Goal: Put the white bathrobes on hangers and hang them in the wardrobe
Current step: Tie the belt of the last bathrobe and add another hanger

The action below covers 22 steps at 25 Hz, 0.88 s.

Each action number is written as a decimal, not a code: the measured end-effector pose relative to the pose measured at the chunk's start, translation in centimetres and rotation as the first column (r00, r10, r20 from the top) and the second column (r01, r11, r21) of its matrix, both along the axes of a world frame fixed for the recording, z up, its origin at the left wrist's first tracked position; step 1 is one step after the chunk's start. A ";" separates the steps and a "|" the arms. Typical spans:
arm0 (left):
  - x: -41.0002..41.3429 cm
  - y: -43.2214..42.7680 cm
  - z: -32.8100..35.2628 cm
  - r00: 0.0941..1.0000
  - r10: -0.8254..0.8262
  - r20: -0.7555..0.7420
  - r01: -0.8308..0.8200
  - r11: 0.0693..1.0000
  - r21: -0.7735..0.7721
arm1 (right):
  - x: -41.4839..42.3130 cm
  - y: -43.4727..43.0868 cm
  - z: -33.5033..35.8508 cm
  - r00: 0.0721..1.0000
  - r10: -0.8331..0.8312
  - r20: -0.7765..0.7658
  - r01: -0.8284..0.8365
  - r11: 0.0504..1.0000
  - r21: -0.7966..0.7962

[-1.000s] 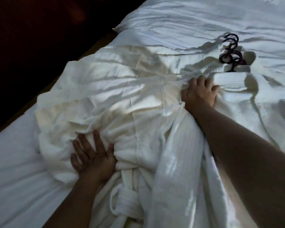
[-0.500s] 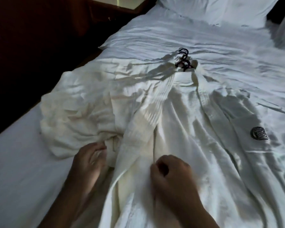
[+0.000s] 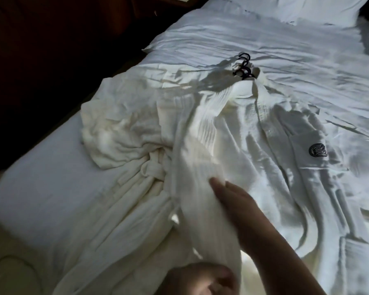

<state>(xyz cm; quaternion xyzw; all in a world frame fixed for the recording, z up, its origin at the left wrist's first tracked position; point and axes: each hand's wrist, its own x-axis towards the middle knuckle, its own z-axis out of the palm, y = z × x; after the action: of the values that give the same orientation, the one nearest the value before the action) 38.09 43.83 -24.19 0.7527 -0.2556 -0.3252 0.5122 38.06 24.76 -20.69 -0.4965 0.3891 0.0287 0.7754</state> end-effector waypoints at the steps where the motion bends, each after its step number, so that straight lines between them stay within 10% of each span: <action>1: -0.2 0.0 -0.1 0.998 0.043 0.042 -0.042 0.999 -0.014 | -1.7 -0.8 -0.7 0.987 -0.162 -0.007 0.162 0.975 0.150; 5: 1.9 0.6 -2.9 0.948 0.183 0.260 -0.209 0.975 0.076 | -7.7 -2.0 -3.7 0.992 -0.102 0.075 0.074 0.948 0.309; 8: 0.0 -0.9 -3.9 0.983 0.140 -0.118 -0.122 0.982 0.147 | -10.6 -2.0 -4.9 0.995 0.094 0.027 -0.097 0.935 0.341; 13: -0.6 -1.2 -4.5 0.905 0.172 -0.389 -0.125 0.982 0.145 | -12.5 0.9 -6.3 0.960 -0.202 0.192 0.010 0.714 0.700; 18: -0.2 0.1 -4.1 0.840 0.166 -0.516 -0.063 0.976 0.210 | -12.3 2.1 -6.4 0.988 0.130 0.081 -0.147 0.952 0.267; 22: -0.3 1.5 -4.7 0.702 0.119 -0.702 -0.063 0.992 0.105 | -12.8 2.0 -6.4 0.997 0.064 -0.043 -0.046 0.941 0.335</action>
<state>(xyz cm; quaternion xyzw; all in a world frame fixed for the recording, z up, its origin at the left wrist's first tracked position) 37.83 45.37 -28.87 0.6006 0.0095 -0.5721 0.5585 25.27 26.75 -27.12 -0.3677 0.3850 0.1292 0.8366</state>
